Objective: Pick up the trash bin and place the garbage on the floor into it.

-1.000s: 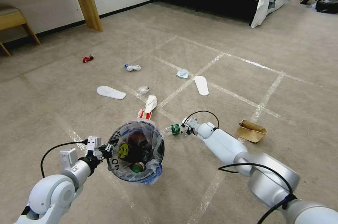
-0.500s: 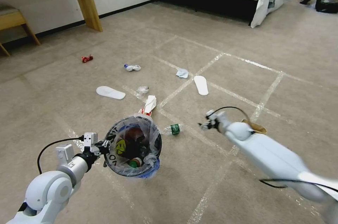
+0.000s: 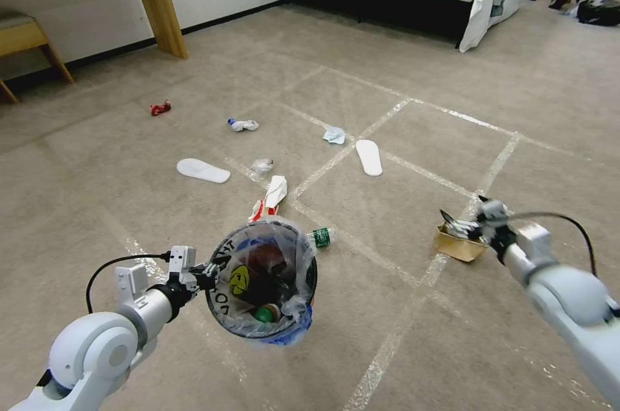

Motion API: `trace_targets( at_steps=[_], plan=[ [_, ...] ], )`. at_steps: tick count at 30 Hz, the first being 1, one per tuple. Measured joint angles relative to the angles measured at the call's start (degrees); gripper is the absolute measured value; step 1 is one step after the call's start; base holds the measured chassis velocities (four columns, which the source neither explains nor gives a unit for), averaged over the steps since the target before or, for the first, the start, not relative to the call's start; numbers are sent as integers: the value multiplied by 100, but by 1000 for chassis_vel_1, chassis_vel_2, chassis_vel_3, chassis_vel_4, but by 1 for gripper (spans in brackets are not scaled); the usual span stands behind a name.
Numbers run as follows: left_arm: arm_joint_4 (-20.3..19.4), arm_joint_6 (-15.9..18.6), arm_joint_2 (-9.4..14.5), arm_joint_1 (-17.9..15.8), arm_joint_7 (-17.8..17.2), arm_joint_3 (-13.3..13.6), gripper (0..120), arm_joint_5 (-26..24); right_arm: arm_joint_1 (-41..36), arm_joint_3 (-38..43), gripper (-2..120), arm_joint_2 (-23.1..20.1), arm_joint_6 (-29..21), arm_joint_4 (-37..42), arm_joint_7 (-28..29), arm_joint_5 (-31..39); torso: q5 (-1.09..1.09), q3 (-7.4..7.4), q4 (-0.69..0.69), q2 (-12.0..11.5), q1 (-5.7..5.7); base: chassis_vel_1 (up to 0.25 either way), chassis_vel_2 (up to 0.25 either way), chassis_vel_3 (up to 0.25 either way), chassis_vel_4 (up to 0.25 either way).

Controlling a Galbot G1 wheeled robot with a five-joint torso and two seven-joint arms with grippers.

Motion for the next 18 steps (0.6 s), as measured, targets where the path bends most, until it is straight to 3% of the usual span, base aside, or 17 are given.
trace_targets(
  at_steps=[9,18],
  plan=[
    [-219,45,-72,83,-89,-59,1,-141,-879,882,100,855,511,550,-192,-479,3,1,2,0,0,0,0,0,0],
    [-426,68,-121,163,-166,-102,1,-124,-1059,1020,100,1035,703,681,-346,-628,4,1,2,-1,1,0,0,0,0]
  ],
)
